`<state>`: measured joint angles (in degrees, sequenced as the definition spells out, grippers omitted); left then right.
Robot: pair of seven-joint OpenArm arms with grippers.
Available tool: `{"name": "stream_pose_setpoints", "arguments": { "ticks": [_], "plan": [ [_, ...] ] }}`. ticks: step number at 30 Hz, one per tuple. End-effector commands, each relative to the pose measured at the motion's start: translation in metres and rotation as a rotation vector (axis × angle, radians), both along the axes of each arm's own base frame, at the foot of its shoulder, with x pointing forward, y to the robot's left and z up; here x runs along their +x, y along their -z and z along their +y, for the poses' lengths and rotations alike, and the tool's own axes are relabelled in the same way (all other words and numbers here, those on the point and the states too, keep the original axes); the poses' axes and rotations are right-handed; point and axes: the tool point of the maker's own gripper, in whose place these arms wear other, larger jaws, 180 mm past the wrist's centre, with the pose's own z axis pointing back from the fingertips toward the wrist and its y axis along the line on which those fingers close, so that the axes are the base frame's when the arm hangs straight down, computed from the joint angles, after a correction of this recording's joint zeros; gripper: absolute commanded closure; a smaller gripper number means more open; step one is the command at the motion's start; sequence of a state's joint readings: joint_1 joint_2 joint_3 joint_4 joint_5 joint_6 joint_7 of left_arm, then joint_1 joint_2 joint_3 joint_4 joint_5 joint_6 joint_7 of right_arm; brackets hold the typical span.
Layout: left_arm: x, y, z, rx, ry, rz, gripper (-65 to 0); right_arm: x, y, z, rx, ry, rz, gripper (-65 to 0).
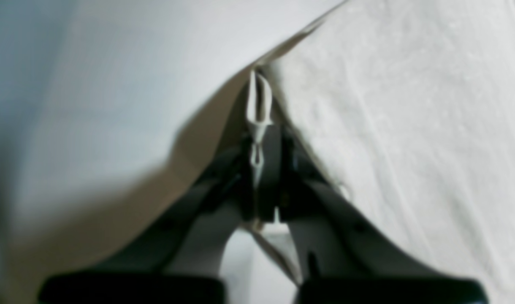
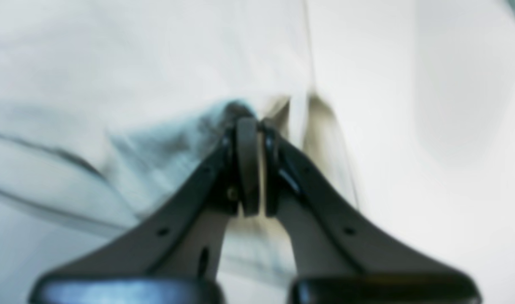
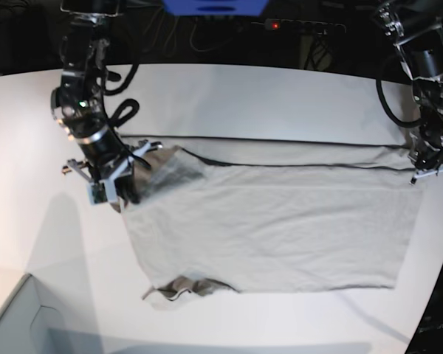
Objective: Layout the t-shirt on the table in an organized manner, then fold the t-shirt properly
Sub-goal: 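Move the right gripper down onto the shirt side and grasp it, then pull the grasped shirt side back toward the right arm's corner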
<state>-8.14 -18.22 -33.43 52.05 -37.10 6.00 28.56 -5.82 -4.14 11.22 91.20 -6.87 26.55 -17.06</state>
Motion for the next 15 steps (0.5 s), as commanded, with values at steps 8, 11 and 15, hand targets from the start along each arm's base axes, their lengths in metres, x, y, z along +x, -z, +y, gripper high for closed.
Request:
{"name": "stream_pose_setpoints", "arguments": {
  "ticks": [8, 11, 15],
  "plan": [
    [0.003, -0.013, 0.012, 0.034, -0.003, -0.025, -0.1, 0.084, -0.078, 0.043, -0.006, -0.095, -0.119, 0.0],
    [0.003, -0.013, 0.012, 0.035, -0.003, -0.025, -0.1, 0.106, -0.081, 0.056, 0.01, -0.119, -0.111, 0.0],
    [0.002, -0.012, 0.012, 0.034, -0.002, -0.022, -0.1, 0.122, -0.06, 0.062, 0.025, -0.136, -0.04, 0.0]
  ]
}}
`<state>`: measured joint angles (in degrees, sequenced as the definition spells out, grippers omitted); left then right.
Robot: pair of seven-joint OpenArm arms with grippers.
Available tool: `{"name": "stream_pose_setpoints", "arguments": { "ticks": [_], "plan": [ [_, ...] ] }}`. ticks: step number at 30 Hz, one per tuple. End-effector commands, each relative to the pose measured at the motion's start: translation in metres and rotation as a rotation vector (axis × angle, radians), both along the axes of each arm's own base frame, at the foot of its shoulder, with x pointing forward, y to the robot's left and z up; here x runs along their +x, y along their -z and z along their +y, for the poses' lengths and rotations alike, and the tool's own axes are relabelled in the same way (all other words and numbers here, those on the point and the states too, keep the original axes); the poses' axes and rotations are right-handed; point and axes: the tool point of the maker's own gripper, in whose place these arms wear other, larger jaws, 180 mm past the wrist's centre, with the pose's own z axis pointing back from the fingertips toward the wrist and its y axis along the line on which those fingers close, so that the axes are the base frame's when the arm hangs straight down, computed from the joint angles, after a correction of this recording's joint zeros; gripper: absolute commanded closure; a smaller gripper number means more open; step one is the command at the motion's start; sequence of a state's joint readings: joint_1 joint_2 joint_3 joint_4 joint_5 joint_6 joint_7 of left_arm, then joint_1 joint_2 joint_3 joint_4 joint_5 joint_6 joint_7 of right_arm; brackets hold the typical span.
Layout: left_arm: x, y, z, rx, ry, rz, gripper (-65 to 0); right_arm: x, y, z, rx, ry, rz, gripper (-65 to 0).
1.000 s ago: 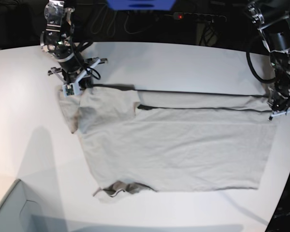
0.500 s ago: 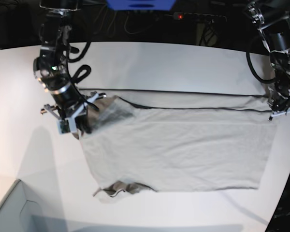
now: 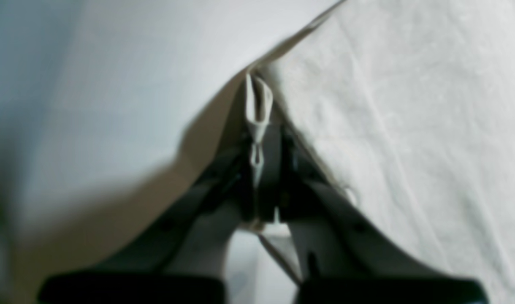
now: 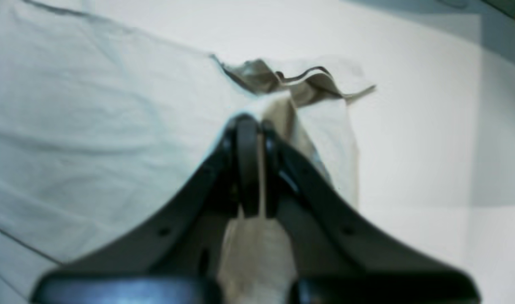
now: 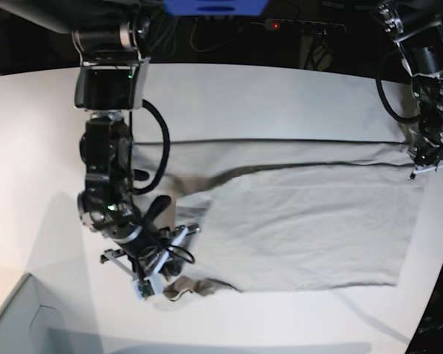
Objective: Layout the t-shirt on the table in an organized manner, then fold the t-shirt properly
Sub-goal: 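Pull the grasped shirt side back toward the right arm's corner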
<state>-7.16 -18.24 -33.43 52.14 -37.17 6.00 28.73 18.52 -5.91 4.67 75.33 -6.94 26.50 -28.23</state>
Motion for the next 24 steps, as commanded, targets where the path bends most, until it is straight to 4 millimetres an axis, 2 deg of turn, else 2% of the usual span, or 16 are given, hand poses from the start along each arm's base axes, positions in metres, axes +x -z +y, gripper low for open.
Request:
{"name": "stream_pose_setpoints", "arguments": {
  "ticks": [1, 3, 6, 8, 11, 13, 16, 21, 24],
  "plan": [
    [0.009, -0.016, 0.012, 0.036, -0.003, -0.038, -0.1, 0.013, -0.017, -0.001, 0.017, 0.004, -0.049, -0.6],
    [0.006, -0.014, 0.012, 0.036, -0.002, -0.03, -0.1, 0.013, -0.003, -0.01, -0.002, 0.006, -0.011, -4.4],
    [0.005, -0.014, 0.012, 0.035, -0.003, -0.029, -0.1, 0.014, 0.006, -0.016, -0.013, 0.01, 0.012, -11.9],
    [0.005, -0.014, 0.012, 0.035, -0.003, -0.029, -0.1, 0.014, 0.008, -0.028, -0.031, 0.022, 0.013, -16.5],
    [0.006, -0.014, 0.012, 0.036, 0.0, -0.029, -0.1, 0.008, 0.011, -0.035, -0.046, 0.027, 0.01, -22.8],
    [0.006, -0.014, 0.012, 0.035, 0.0, -0.03, -0.1, 0.001, 0.01, -0.051, -0.083, 0.041, 0.002, -26.2],
    [0.006, -0.014, 0.012, 0.035, 0.0, -0.03, -0.1, -0.024, 0.016, -0.066, -0.126, 0.049, -0.001, -29.0],
    [0.007, -0.014, 0.012, 0.035, -0.002, -0.032, -0.1, -0.083, 0.039, -0.091, -0.157, 0.098, 0.049, -29.2],
    [0.007, -0.015, 0.012, 0.037, -0.003, -0.035, -0.1, -0.103, 0.054, -0.11, -0.162, 0.146, 0.096, -29.4]
  ]
}}
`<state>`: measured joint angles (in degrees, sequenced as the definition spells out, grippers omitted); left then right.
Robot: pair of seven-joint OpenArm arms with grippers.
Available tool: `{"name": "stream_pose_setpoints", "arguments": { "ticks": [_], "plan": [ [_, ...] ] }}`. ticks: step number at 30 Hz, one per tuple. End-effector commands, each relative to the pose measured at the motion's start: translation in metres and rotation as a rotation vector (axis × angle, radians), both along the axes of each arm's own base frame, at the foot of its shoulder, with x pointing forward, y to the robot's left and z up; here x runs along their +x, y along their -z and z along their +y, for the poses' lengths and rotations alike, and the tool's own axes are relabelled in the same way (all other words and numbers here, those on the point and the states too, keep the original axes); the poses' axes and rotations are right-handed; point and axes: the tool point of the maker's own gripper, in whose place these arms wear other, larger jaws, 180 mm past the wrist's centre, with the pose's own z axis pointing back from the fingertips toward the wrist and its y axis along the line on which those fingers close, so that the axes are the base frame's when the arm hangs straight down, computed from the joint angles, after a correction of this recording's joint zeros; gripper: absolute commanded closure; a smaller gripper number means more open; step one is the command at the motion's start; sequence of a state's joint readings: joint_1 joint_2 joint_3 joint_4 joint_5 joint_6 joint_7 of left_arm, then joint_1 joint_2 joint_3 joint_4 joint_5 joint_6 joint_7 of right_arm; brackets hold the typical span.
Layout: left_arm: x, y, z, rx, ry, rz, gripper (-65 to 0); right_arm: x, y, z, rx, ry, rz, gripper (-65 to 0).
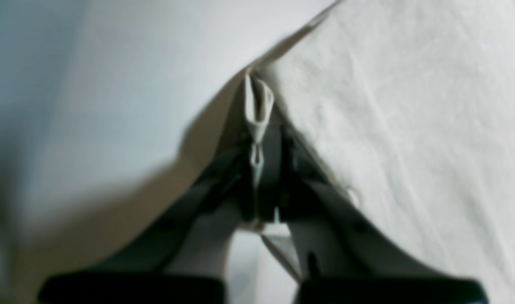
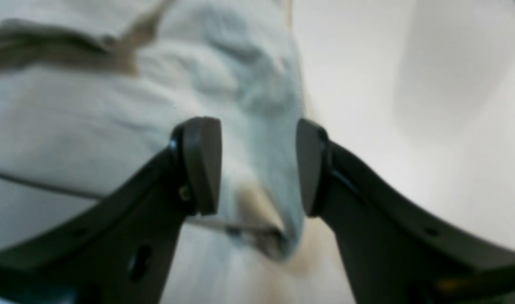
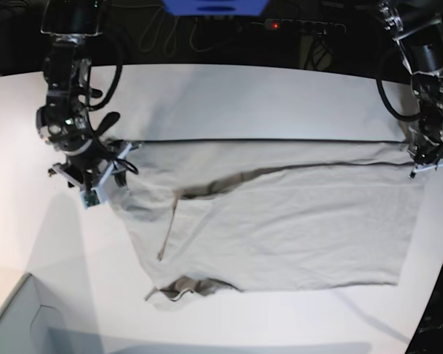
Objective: Layout the t-shirt on the table in an organized manner, then fold the t-shirt properly
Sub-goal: 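Pull the grasped shirt side back toward the right arm's corner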
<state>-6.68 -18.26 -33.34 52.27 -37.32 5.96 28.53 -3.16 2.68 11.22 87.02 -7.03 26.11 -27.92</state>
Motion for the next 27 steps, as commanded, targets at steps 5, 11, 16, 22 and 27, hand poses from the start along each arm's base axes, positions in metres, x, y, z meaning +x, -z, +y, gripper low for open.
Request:
{"name": "stream_pose_setpoints", "arguments": {
  "ticks": [5, 11, 16, 22, 27],
  "plan": [
    [0.013, -0.019, 0.013, 0.038, -0.004, -0.046, -0.1, 0.017, -0.016, -0.026, -0.011, 0.044, -0.062, -29.5],
    [0.023, -0.026, 0.013, 0.039, 0.0, -0.064, -0.1, 0.03, 0.003, -0.033, -0.021, 0.027, 0.001, -29.5],
    [0.024, -0.027, 0.013, 0.041, 0.0, -0.067, -0.1, 0.021, 0.011, -0.035, -0.019, 0.033, 0.019, -29.1],
    [0.025, -0.028, 0.013, 0.041, -0.003, -0.072, -0.1, 0.011, 0.002, -0.031, -0.036, 0.018, -0.004, -28.5],
    [0.025, -0.028, 0.014, 0.043, -0.003, -0.071, -0.1, 0.008, 0.006, -0.033, -0.03, 0.023, 0.008, -12.4]
  ]
}}
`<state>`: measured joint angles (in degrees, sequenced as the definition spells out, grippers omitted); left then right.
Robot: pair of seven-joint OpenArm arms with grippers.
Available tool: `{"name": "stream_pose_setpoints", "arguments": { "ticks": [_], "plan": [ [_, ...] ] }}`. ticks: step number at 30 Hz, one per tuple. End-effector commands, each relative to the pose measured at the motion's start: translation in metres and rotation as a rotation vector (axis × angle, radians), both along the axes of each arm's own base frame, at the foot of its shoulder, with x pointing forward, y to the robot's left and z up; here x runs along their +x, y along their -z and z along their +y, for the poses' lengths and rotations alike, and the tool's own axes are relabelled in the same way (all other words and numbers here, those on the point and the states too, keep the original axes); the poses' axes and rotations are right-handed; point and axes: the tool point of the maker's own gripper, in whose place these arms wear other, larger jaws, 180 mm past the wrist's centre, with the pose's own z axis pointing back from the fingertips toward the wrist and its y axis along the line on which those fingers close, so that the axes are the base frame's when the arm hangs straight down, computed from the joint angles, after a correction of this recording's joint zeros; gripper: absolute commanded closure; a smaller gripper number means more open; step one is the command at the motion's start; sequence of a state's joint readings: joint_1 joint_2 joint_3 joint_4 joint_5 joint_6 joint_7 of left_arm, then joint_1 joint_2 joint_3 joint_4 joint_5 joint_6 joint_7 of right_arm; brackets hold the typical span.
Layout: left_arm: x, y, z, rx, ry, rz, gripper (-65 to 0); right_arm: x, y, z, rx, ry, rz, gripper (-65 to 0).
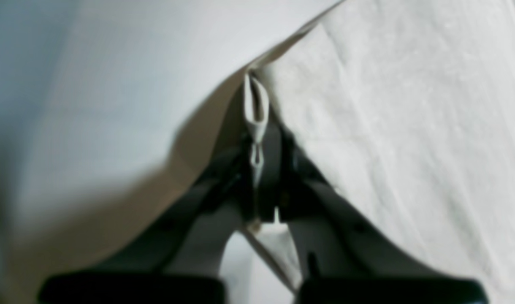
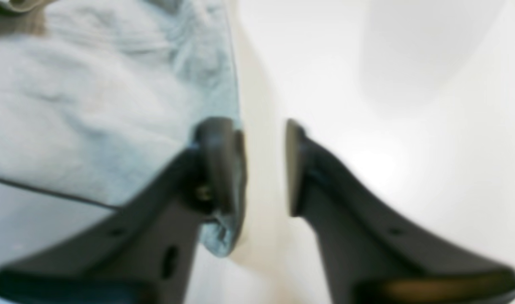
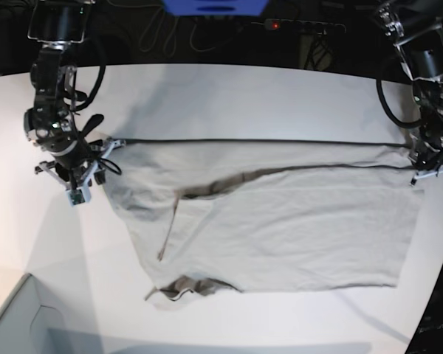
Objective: Layout the t-shirt on the table in an organized manner, then fold the t-shirt properly
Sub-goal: 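Pull the grasped shirt side back toward the right arm's corner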
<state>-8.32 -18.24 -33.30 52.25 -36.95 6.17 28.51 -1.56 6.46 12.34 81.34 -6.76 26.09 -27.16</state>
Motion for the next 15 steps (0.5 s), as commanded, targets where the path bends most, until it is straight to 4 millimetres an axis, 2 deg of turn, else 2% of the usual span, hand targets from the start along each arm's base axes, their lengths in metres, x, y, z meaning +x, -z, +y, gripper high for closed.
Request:
{"name": "stream_pose_setpoints", "arguments": {
  "ticks": [1, 4, 10, 15],
  "plan": [
    [0.012, -0.02, 0.013, 0.038, -0.003, -0.048, -0.1, 0.008, -0.008, -0.003, 0.008, 0.003, -0.033, -8.5],
    [0.012, -0.02, 0.013, 0.037, -0.003, -0.049, -0.1, 0.005, 0.001, -0.003, 0.013, 0.006, -0.009, 0.0],
    [0.012, -0.02, 0.013, 0.036, -0.004, -0.05, -0.1, 0.005, 0.002, -0.003, 0.013, 0.006, -0.004, -2.0],
    [0.019, -0.03, 0.022, 0.048, -0.007, -0.066, -0.1, 0.004, -0.003, -0.003, 0.011, -0.003, -0.017, 0.0]
  ]
}}
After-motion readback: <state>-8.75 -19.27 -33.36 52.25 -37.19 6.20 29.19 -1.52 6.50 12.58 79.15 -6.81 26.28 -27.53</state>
